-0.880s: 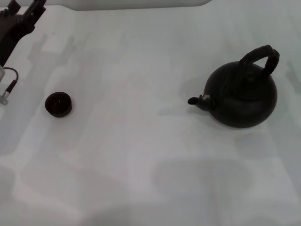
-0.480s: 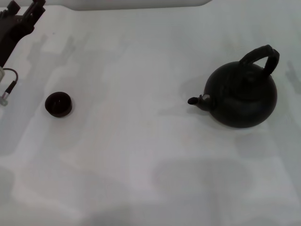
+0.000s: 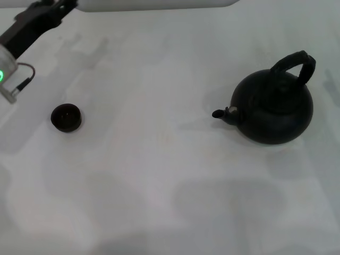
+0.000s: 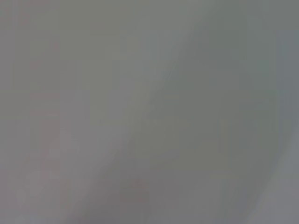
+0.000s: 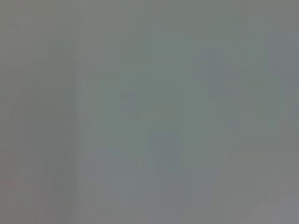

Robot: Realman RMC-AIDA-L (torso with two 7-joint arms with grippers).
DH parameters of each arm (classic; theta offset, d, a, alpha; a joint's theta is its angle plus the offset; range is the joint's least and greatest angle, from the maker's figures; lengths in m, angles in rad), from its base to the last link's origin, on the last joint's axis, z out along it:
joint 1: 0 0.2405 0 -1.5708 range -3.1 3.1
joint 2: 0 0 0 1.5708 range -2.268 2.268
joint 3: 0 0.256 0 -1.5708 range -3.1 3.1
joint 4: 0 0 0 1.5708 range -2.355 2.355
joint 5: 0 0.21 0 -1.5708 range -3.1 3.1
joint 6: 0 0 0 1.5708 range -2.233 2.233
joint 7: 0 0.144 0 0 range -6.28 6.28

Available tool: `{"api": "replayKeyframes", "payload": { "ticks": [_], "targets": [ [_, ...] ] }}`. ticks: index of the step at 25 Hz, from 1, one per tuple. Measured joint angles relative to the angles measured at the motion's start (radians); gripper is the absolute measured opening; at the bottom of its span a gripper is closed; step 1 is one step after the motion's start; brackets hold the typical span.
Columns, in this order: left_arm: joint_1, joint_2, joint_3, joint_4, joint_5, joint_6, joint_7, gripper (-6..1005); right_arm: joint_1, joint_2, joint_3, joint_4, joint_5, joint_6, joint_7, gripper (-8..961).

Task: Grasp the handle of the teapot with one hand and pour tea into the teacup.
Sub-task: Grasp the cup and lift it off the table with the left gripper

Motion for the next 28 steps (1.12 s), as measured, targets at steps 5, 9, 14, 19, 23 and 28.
{"api": "replayKeyframes", "payload": {
  "ticks": [5, 9, 14, 19, 23, 28],
  "targets": [
    [-0.017, 0.06, -0.012, 0.171, 0.405, 0.122, -0.385, 866, 0.001, 0.0, 0.0, -0.003, 0.0, 0.001, 0.0, 853],
    [-0.035, 0.097, -0.018, 0.321, 0.795, 0.107, -0.758, 865, 0.0, 0.0, 0.0, -0.002, 0.0, 0.003, 0.0, 853],
    [-0.028, 0.082, -0.061, 0.557, 1.337, 0.03, -1.183, 865, 0.0, 0.0, -0.001, -0.003, 0.0, 0.003, 0.001, 853],
    [-0.033, 0.0, -0.249, 0.717, 1.688, -0.2, -1.27, 865, 0.0, 0.0, -0.002, -0.003, 0.0, 0.004, 0.001, 852],
    [-0.037, -0.031, -0.297, 0.785, 1.807, -0.305, -1.291, 867, 0.002, 0.0, -0.002, -0.004, 0.0, 0.004, 0.001, 852],
    [-0.046, -0.043, -0.295, 0.806, 1.914, -0.376, -1.323, 870, 0.003, 0.0, -0.002, -0.004, 0.0, 0.005, 0.002, 854]
  ]
}}
